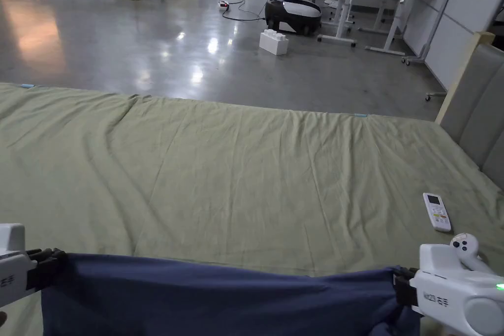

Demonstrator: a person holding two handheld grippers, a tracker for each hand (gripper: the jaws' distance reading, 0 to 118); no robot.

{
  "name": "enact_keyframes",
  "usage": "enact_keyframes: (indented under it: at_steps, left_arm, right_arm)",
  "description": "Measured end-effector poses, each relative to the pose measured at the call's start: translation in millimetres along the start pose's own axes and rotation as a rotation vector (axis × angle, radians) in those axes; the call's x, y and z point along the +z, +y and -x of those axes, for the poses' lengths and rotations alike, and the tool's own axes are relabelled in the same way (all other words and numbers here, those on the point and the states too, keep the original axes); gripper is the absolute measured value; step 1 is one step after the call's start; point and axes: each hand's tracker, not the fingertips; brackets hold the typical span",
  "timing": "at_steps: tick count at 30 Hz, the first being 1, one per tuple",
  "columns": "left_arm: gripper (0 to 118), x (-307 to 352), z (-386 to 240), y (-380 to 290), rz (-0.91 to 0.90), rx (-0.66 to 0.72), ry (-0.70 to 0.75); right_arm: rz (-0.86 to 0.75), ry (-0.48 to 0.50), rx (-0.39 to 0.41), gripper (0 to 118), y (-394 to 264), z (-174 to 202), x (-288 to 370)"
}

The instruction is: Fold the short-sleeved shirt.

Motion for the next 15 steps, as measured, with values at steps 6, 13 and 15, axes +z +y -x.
enact_keyframes:
  at_steps: [6,13,15]
  left_arm:
    - [5,45.5,9.1,-30.3,-0.011,-0.013,-0.03]
    - [5,46.6,34.3,-100.2,0.144,-0.035,-0.022]
    - [5,38.7,41.6,-120.4,0.188,-0.037,-0.013]
  right_arm:
    - [0.003,0.009,0.029,2,-37.9,5.8,57.1]
    - [0.165,0.004,0.067,2,-111.2,17.3,63.5]
    - [0.218,0.01,0.038,2,-135.0,15.8,53.3]
